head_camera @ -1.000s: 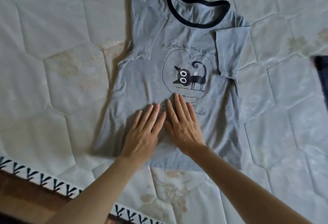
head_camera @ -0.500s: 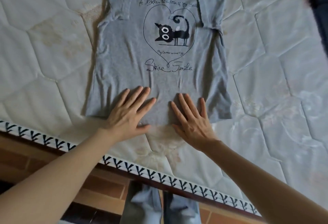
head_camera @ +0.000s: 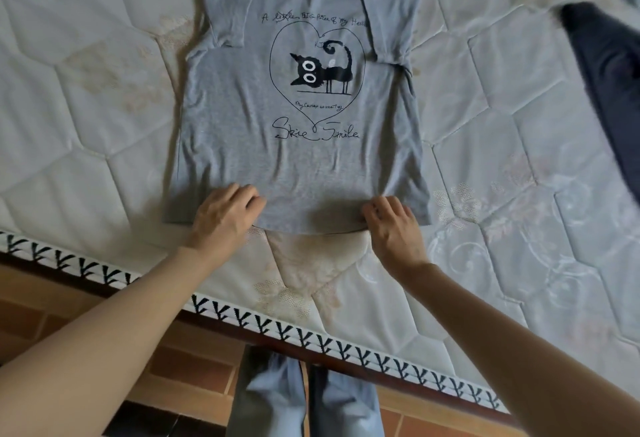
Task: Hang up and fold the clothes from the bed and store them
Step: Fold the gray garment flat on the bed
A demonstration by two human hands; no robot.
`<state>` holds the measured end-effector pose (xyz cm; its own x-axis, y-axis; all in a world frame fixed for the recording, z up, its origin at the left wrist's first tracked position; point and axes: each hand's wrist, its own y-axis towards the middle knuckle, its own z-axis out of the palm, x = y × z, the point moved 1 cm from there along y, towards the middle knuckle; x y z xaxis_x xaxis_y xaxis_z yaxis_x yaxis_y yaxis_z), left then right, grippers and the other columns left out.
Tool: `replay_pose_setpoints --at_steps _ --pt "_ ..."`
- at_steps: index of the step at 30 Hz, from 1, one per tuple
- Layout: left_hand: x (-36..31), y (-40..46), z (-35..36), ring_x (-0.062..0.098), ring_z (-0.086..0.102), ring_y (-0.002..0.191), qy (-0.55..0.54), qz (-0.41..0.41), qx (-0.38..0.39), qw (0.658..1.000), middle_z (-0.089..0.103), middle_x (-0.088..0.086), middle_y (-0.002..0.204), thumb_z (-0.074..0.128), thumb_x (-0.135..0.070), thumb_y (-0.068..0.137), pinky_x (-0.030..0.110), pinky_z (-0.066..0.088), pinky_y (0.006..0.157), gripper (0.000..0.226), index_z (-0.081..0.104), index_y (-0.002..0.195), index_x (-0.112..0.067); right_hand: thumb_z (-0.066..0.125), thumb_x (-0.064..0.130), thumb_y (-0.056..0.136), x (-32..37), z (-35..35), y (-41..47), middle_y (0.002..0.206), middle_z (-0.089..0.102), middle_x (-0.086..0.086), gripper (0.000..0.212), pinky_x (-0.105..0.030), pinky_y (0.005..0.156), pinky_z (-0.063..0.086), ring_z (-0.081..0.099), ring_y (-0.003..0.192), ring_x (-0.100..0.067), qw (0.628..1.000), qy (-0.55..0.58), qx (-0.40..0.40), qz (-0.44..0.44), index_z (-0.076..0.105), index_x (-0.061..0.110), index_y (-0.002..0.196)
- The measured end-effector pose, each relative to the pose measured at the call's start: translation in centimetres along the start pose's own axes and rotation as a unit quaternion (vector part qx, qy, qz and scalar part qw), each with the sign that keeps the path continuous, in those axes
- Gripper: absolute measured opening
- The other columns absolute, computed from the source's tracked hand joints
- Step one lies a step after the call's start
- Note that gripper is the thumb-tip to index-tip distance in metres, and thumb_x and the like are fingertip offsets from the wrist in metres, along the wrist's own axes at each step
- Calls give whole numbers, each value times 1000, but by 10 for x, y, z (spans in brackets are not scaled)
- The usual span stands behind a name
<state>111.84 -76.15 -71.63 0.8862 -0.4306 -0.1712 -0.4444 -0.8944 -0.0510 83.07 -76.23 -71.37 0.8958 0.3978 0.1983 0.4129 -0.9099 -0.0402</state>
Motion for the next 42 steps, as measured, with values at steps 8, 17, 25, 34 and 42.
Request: replay_pose_setpoints --at_steps 8,17,25,34,42 --pt "54 13 -28 36 59 63 -89 -105 75 988 54 16 63 52 15 52 38 50 48 23 62 63 -3 49 -4 85 -15 -40 60 105 66 -14 25 -39 83 45 60 102 -35 962 -46 218 161 67 4 100" --pt "129 131 -85 38 63 83 -48 -225 97 968 65 18 87 59 6 74 33 40 63 21 69 84 -9 47 -1 91 -55 -87 194 108 67 -10 29 -31 74 41 63 102 -29 944 -97 243 202 65 11 110" --pt "199 261 -112 37 64 94 -22 -239 48 970 67 17 100 59 2 77 39 51 72 28 68 98 -13 45 0 90 -106 -110 327 105 66 -13 26 -34 81 44 61 104 -32 969 -101 130 186 66 9 103" --pt "252 353 -116 33 63 101 62 -229 32 971 67 12 107 56 2 85 36 50 75 35 67 112 -16 48 1 86 -148 -128 429 102 65 -14 23 -33 81 36 58 102 -31 966 -144 107 184 64 8 101" --pt "274 397 -120 37 58 110 92 -244 28 965 63 18 114 51 2 83 37 47 85 38 65 114 -15 49 22 89 -168 -121 470 115 62 -10 26 -38 103 30 48 117 -25 953 -174 132 210 65 18 110"
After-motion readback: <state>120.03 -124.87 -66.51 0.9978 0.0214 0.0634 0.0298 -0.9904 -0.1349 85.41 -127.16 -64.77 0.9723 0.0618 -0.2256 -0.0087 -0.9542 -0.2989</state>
